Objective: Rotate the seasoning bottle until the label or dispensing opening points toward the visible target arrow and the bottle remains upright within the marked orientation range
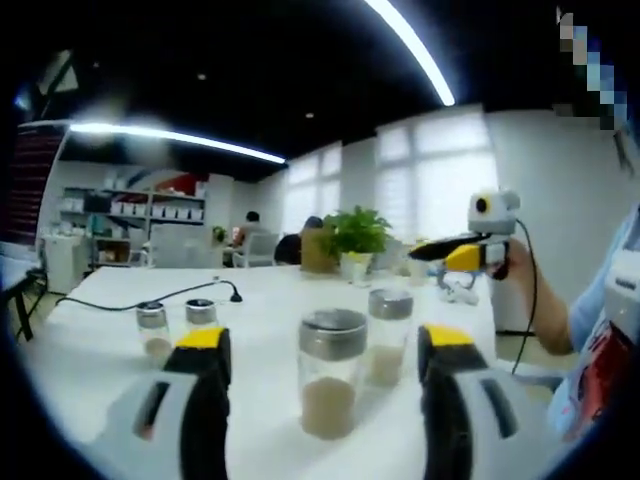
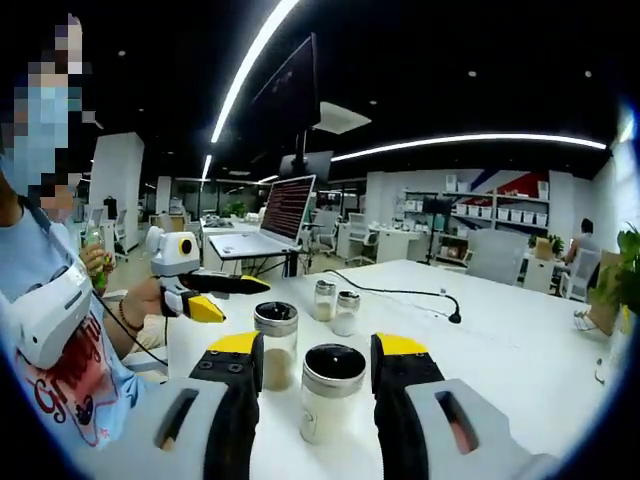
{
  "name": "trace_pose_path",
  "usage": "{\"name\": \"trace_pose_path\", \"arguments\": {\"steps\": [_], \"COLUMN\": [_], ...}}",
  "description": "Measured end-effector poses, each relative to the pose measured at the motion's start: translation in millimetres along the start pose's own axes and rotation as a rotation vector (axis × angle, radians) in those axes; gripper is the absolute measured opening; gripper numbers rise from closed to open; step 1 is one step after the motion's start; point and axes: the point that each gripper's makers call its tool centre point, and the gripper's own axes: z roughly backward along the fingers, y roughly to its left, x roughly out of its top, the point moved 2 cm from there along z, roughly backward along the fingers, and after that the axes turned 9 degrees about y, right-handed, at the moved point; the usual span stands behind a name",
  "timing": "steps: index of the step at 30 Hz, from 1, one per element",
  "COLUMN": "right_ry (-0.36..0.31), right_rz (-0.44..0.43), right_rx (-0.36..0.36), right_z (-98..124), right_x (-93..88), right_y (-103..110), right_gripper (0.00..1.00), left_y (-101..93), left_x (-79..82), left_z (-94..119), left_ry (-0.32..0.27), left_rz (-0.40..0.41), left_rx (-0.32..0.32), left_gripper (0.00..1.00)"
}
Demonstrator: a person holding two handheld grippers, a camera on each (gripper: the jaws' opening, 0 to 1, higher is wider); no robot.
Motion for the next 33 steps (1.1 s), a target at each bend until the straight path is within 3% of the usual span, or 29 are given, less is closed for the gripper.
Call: {"name": "trace_pose_path", "arguments": {"steps": [8, 12, 25, 33], "right_ry": [0.028, 0.008, -0.056, -0.02], "right_rz": [-0.038, -0.022, -0.026, -0.044], "right_rx": [-0.045, -0.063, -0.093, -0.081], "right_z": [18.0, 23.3, 25.0, 23.4], "right_x": [-30.2, -38.0, -46.6, -57.6], "right_y": [-5.6, -6.3, -8.9, -9.5], "right_gripper": [0.43, 0.43, 0.43, 0.43], "left_y": [1.0, -0.7, 0.1, -1.4], "left_x": [-3.0, -8.2, -7.3, -8.8], "left_z": [-5.9, -10.4, -19.8, -25.6], "left_ry": [-0.019, -0.007, -0.018, -0.008], "left_rz": [0.023, 0.018, -0.002, -0.009], "left_rx": [0.018, 0.028, 0.077, 0.089], "left_gripper": [0.8, 0.8, 0.8, 0.8]}}
